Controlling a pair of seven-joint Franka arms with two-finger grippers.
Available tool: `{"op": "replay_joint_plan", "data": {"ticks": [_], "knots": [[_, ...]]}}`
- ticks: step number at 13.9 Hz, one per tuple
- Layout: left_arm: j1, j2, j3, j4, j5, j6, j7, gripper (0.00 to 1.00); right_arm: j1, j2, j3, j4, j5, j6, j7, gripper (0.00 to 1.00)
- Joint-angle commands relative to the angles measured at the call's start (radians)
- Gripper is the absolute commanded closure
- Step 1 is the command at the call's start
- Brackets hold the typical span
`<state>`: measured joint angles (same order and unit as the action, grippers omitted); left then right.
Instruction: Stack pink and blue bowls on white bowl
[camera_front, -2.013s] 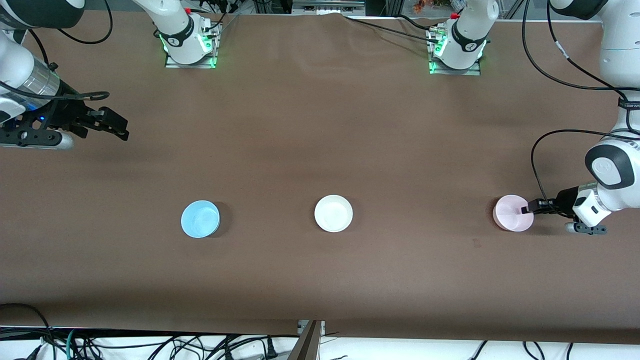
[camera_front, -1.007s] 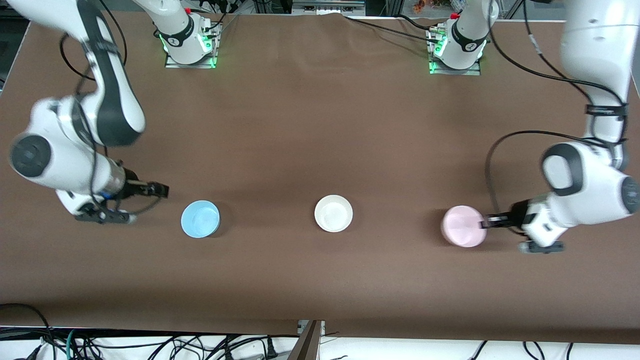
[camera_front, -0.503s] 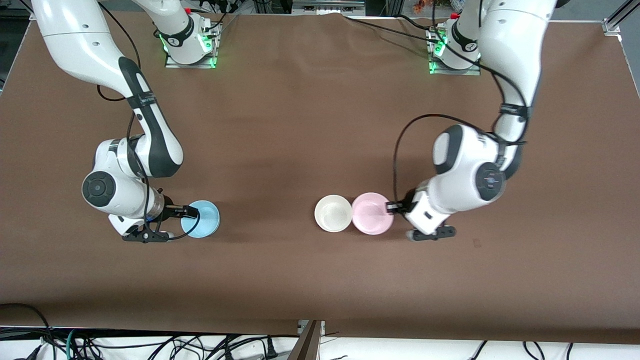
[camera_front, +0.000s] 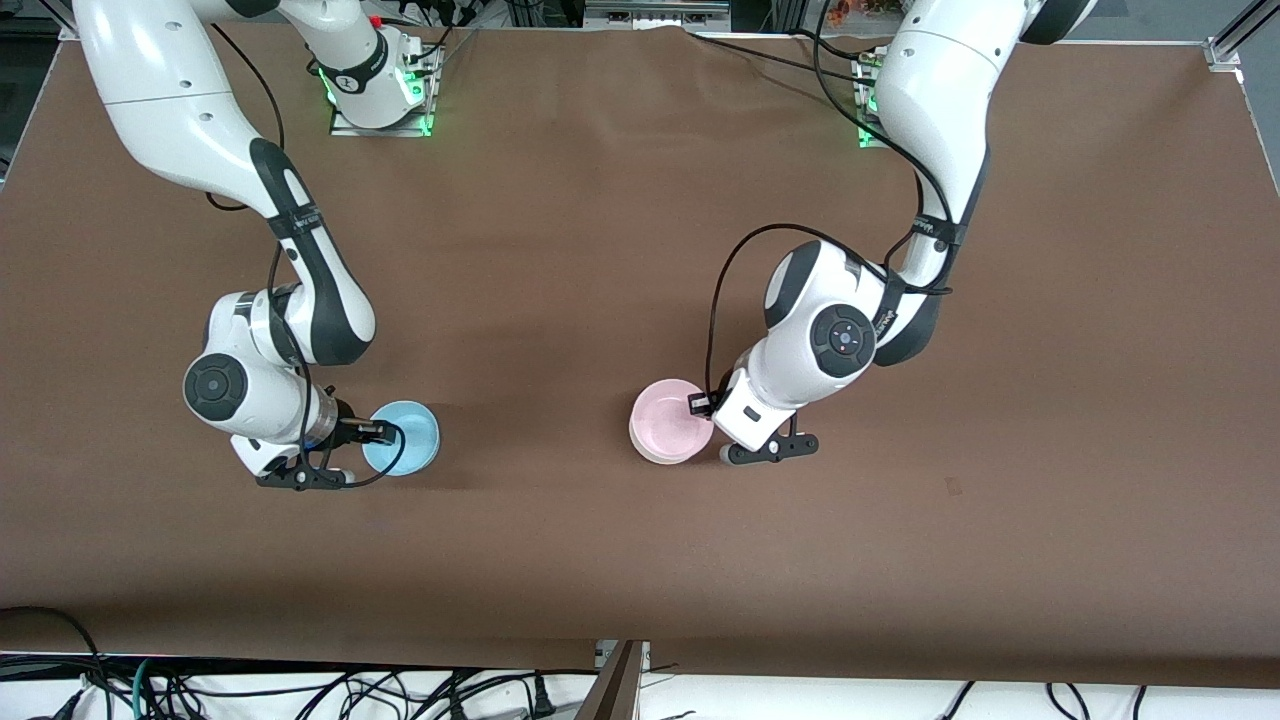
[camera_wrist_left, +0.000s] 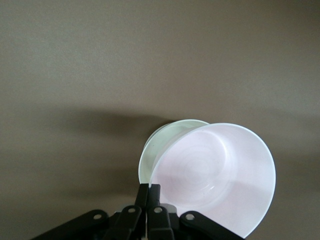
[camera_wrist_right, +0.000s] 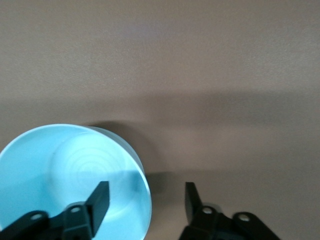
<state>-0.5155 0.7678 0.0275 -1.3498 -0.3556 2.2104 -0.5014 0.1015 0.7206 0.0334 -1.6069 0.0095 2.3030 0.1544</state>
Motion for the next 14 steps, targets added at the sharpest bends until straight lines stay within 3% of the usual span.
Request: {"op": "replay_joint_plan", "data": {"ticks": [1,3,4,8,14], "knots": [[-0.014,0.042,0.014,0.038,0.020,0.025,-0.019,1.00,-0.006,0.005,0.005,0.015,0.003,0.001,-0.004,0.77],[-0.015,0.054,0.014,0.038,0.021,0.037,-0.019,1.00,-0.006,0.005,0.005,0.016,0.004,-0.001,0.002,0.96],[-0.017,0.059,0.014,0.038,0.021,0.038,-0.019,1.00,-0.006,0.003,0.006,0.019,0.006,-0.002,-0.005,0.98],[-0.021,0.064,0.012,0.034,0.035,0.038,-0.019,1.00,0.000,-0.018,0.008,0.044,0.006,-0.043,-0.010,1.00],[-0.021,0.088,0.012,0.034,0.035,0.054,-0.022,1.00,0.010,-0.030,0.032,0.211,0.007,-0.250,-0.009,1.00]]}}
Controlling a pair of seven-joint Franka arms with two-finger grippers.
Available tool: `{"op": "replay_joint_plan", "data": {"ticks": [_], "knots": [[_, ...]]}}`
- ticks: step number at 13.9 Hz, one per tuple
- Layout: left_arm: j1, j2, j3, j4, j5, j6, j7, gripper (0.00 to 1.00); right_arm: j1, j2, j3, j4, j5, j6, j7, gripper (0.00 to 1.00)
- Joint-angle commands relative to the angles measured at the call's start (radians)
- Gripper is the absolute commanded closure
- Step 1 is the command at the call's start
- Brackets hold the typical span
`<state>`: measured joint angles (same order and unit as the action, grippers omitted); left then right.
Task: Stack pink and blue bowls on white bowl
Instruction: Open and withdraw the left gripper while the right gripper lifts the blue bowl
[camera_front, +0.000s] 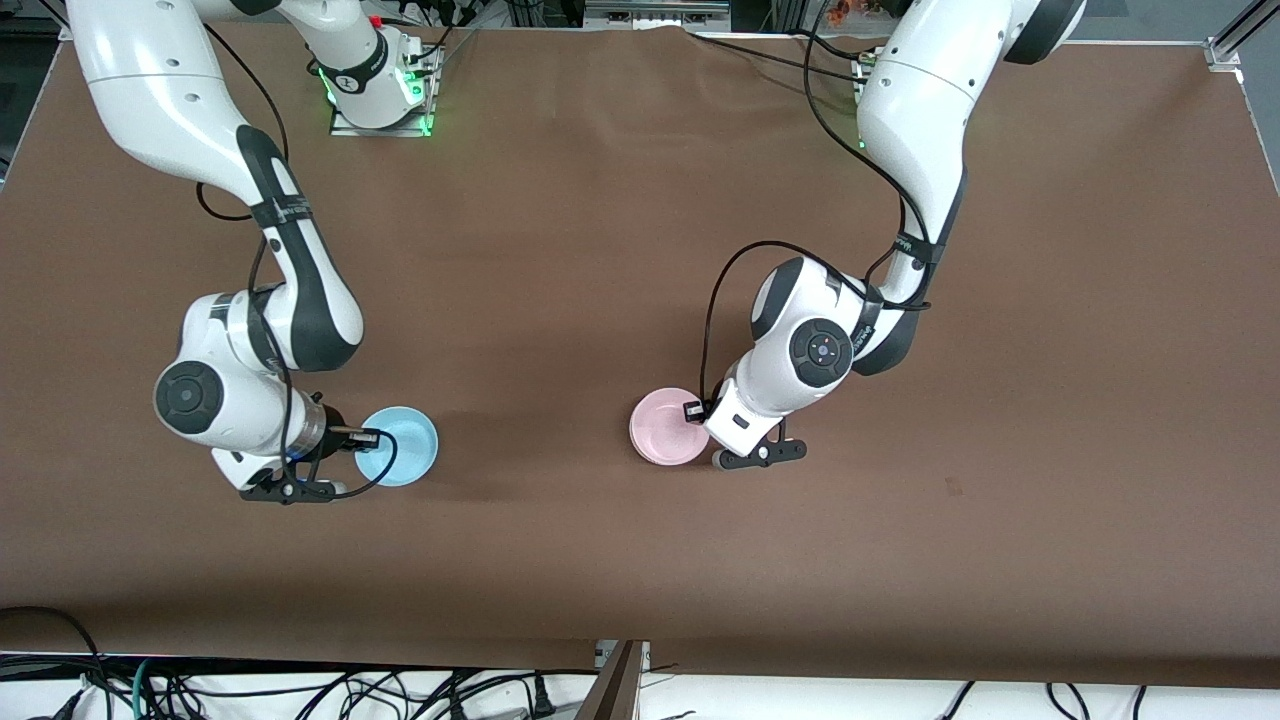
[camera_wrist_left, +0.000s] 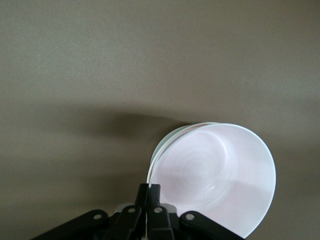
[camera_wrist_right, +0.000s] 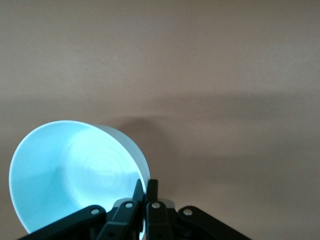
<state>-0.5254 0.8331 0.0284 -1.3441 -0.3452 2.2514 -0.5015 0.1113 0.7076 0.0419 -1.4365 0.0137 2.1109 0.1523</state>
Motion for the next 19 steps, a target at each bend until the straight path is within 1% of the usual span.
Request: {"op": "replay_joint_plan", "data": {"ticks": [1,4,5,6,7,8,9,11,12,14,15,16,17,19], "knots": [[-0.012,0.029,0.011,0.028,0.023,0.013,-0.023,1.00,-0.001,-0.019,0.048,0.050,0.006,-0.072,0.001,1.00],[-0.012,0.032,0.011,0.029,0.020,0.016,-0.055,1.00,0.002,-0.019,0.102,0.099,0.034,-0.117,0.113,1.00],[-0.012,0.029,0.011,0.029,0.020,0.014,-0.069,0.75,0.011,-0.019,0.122,0.103,0.034,-0.117,0.160,1.00],[-0.007,0.018,0.011,0.029,0.020,0.010,-0.074,0.23,0.030,-0.017,0.128,0.105,0.032,-0.117,0.211,1.00],[-0.001,0.002,0.013,0.031,0.023,0.002,-0.071,0.00,0.057,-0.014,0.127,0.110,0.032,-0.108,0.261,1.00],[0.004,-0.023,0.013,0.030,0.017,-0.015,-0.072,0.00,0.076,-0.010,0.127,0.120,0.032,-0.106,0.307,1.00],[0.024,-0.052,0.015,0.028,0.025,-0.071,-0.069,0.00,0.091,-0.007,0.127,0.120,0.032,-0.103,0.340,1.00],[0.097,-0.139,0.025,0.019,0.028,-0.217,-0.046,0.00,0.109,-0.004,0.127,0.120,0.034,-0.095,0.398,1.00],[0.144,-0.184,0.033,0.013,0.052,-0.299,-0.022,0.00,0.126,0.000,0.127,0.120,0.038,-0.083,0.427,1.00],[0.232,-0.283,0.056,0.014,0.194,-0.479,0.105,0.00,0.174,0.010,0.127,0.122,0.038,-0.028,0.508,1.00],[0.275,-0.336,0.056,0.013,0.237,-0.540,0.195,0.00,0.195,0.019,0.127,0.122,0.038,0.004,0.559,1.00],[0.321,-0.382,0.056,0.013,0.241,-0.593,0.268,0.00,0.223,0.032,0.127,0.126,0.038,0.036,0.605,1.00],[0.365,-0.429,0.053,0.014,0.244,-0.625,0.294,0.00,0.255,0.048,0.127,0.139,0.037,0.061,0.660,1.00],[0.442,-0.494,0.050,0.014,0.246,-0.693,0.301,0.00,0.336,0.104,0.122,0.204,0.031,0.107,0.812,1.00]]}}
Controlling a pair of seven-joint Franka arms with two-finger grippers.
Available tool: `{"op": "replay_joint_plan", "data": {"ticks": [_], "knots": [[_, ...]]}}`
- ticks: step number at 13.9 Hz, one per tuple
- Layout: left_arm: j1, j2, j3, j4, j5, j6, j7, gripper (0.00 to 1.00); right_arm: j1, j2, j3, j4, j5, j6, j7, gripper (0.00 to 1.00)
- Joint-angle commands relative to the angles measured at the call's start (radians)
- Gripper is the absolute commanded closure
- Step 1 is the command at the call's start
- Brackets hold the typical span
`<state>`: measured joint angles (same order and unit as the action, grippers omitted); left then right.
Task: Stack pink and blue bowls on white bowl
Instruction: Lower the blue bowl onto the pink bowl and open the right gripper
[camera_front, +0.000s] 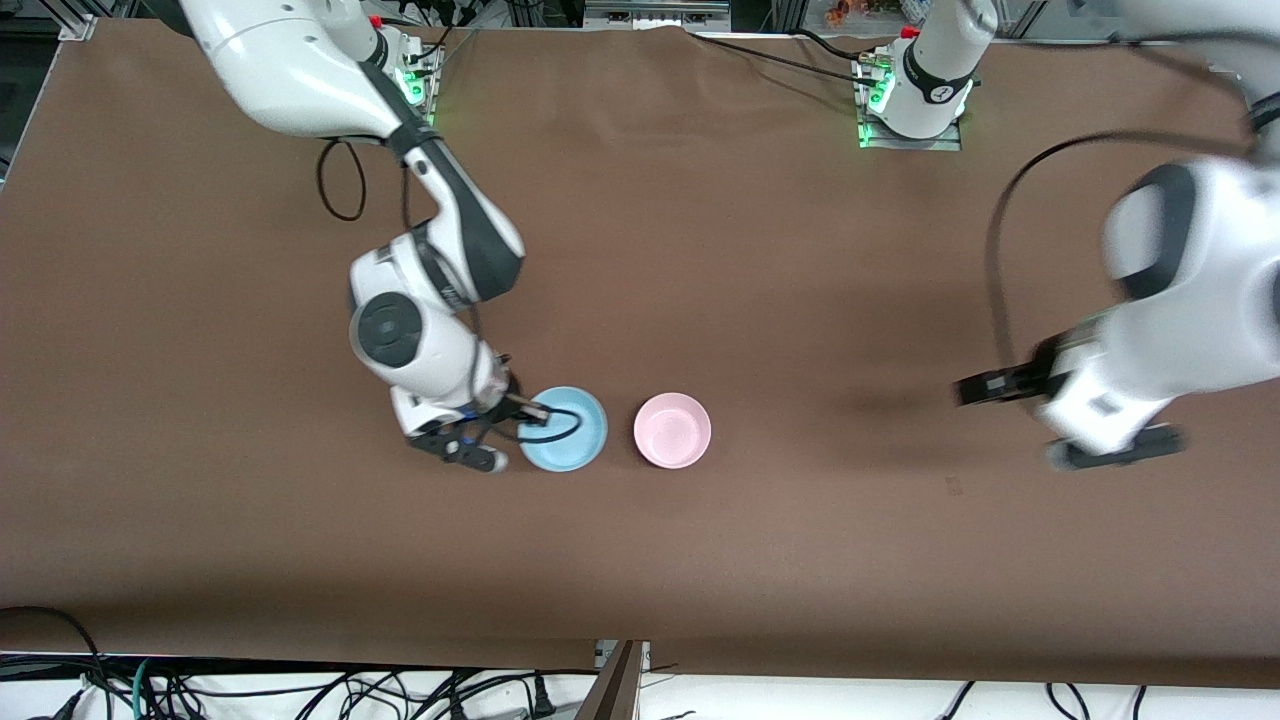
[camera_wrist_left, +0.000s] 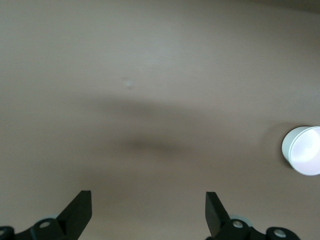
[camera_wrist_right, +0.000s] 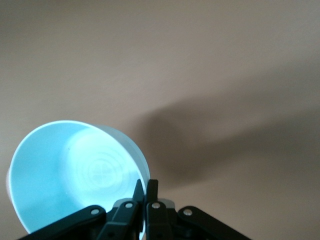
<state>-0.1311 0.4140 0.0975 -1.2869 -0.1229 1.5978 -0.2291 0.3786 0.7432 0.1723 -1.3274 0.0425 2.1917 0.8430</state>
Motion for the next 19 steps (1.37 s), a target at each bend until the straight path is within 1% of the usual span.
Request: {"op": "replay_joint_plan", "data": {"ticks": [1,3,5,6,7,8,9,12,14,16,19], "knots": [[0.082,-0.101,-0.019,-0.048,0.023,-0.048,0.028,0.00,0.104,0.102,-0.016,0.135,-0.003,0.043,0.186,1.00],[0.103,-0.159,-0.019,-0.093,0.026,-0.058,0.027,0.00,0.138,0.148,-0.019,0.201,-0.004,0.049,0.253,1.00],[0.122,-0.173,-0.022,-0.089,0.026,-0.151,0.027,0.00,0.173,0.166,-0.034,0.209,-0.006,0.075,0.287,1.00],[0.136,-0.190,-0.028,-0.092,0.026,-0.163,0.028,0.00,0.198,0.176,-0.055,0.209,-0.006,0.091,0.292,1.00],[0.172,-0.190,-0.054,-0.092,0.026,-0.164,0.030,0.00,0.215,0.185,-0.074,0.209,-0.006,0.108,0.294,1.00],[0.207,-0.184,-0.102,-0.098,0.028,-0.164,0.030,0.00,0.223,0.191,-0.082,0.208,-0.006,0.115,0.294,1.00],[0.228,-0.184,-0.134,-0.098,0.035,-0.164,0.031,0.00,0.224,0.196,-0.083,0.208,-0.006,0.114,0.292,1.00],[0.231,-0.187,-0.189,-0.098,0.118,-0.165,0.094,0.00,0.241,0.209,-0.092,0.208,-0.012,0.118,0.301,1.00],[0.231,-0.187,-0.191,-0.097,0.123,-0.168,0.100,0.00,0.253,0.219,-0.105,0.208,-0.013,0.148,0.303,1.00],[0.231,-0.184,-0.191,-0.097,0.160,-0.171,0.112,0.00,0.256,0.225,-0.105,0.208,-0.013,0.154,0.311,1.00],[0.237,-0.169,-0.183,-0.088,0.160,-0.171,0.148,0.00,0.256,0.232,-0.105,0.208,-0.015,0.158,0.311,0.99]]}}
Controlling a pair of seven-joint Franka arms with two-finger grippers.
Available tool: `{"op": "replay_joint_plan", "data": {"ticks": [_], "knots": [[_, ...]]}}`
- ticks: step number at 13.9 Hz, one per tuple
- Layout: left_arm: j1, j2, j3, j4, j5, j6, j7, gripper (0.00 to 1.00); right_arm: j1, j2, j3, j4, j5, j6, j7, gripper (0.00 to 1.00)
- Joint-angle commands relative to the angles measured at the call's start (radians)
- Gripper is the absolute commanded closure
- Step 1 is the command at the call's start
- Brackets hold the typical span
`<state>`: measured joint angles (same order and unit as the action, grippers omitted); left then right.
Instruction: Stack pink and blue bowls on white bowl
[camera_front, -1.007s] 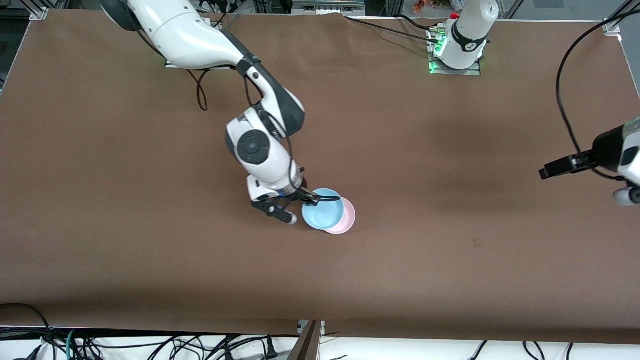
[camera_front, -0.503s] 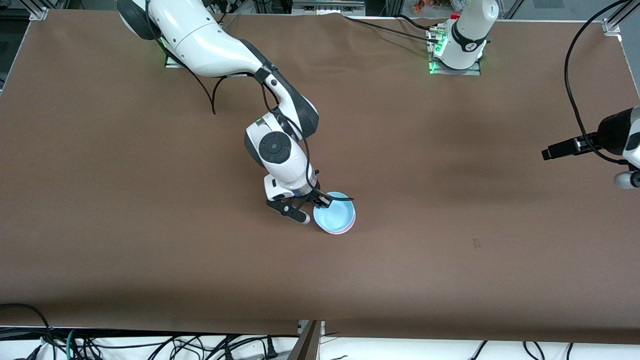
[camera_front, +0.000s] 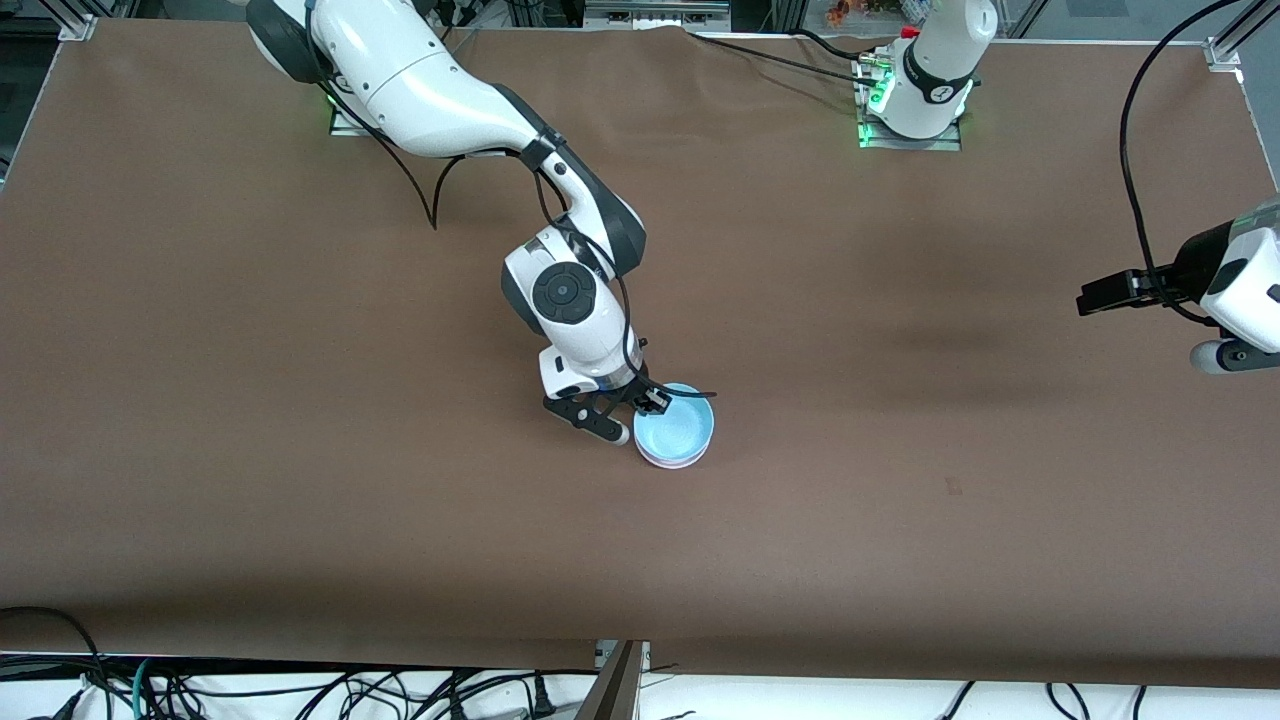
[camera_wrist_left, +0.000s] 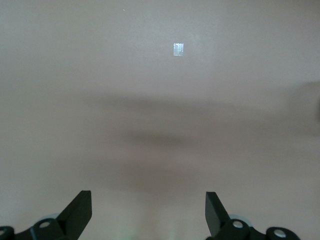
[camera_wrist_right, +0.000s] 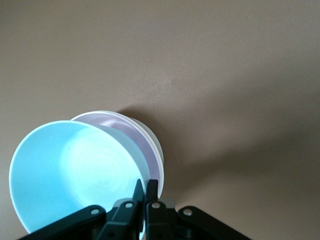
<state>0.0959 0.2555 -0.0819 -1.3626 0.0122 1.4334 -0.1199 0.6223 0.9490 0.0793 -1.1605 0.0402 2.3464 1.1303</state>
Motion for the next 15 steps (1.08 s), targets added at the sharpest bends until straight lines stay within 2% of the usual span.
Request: {"op": "replay_joint_plan", "data": {"ticks": [1,3,4,5,6,8,9,12,15], "knots": [[0.011,-0.009,-0.004,-0.012,0.025,-0.007,0.039,0.00,0.013,0.028,-0.013,0.041,-0.013,0.020,0.023,0.98],[0.010,-0.007,-0.004,-0.012,0.023,-0.007,0.026,0.00,0.016,0.031,-0.012,0.041,-0.013,0.031,0.023,0.95],[0.008,-0.007,-0.004,-0.012,0.019,-0.005,0.026,0.00,0.016,0.033,-0.013,0.041,-0.013,0.031,0.023,0.91],[0.010,-0.005,-0.004,-0.012,0.017,-0.005,0.026,0.00,0.016,0.033,-0.012,0.041,-0.013,0.033,0.023,0.82],[0.008,-0.005,-0.004,-0.012,0.018,-0.005,0.026,0.00,0.014,0.031,-0.012,0.042,-0.011,0.037,0.022,0.81],[0.015,0.001,-0.002,-0.009,0.014,-0.004,0.028,0.00,0.007,0.025,-0.013,0.042,-0.011,0.037,0.016,0.68],[0.015,0.001,-0.002,-0.009,0.015,-0.005,0.028,0.00,0.004,0.019,-0.015,0.042,-0.011,0.030,0.014,0.54],[0.013,0.001,-0.004,-0.007,0.012,-0.005,0.026,0.00,-0.016,-0.024,-0.016,0.047,-0.009,-0.067,0.009,0.31],[0.011,0.001,-0.004,-0.006,0.011,-0.004,0.028,0.00,-0.038,-0.091,-0.016,0.053,-0.009,-0.136,-0.001,0.25]]}}
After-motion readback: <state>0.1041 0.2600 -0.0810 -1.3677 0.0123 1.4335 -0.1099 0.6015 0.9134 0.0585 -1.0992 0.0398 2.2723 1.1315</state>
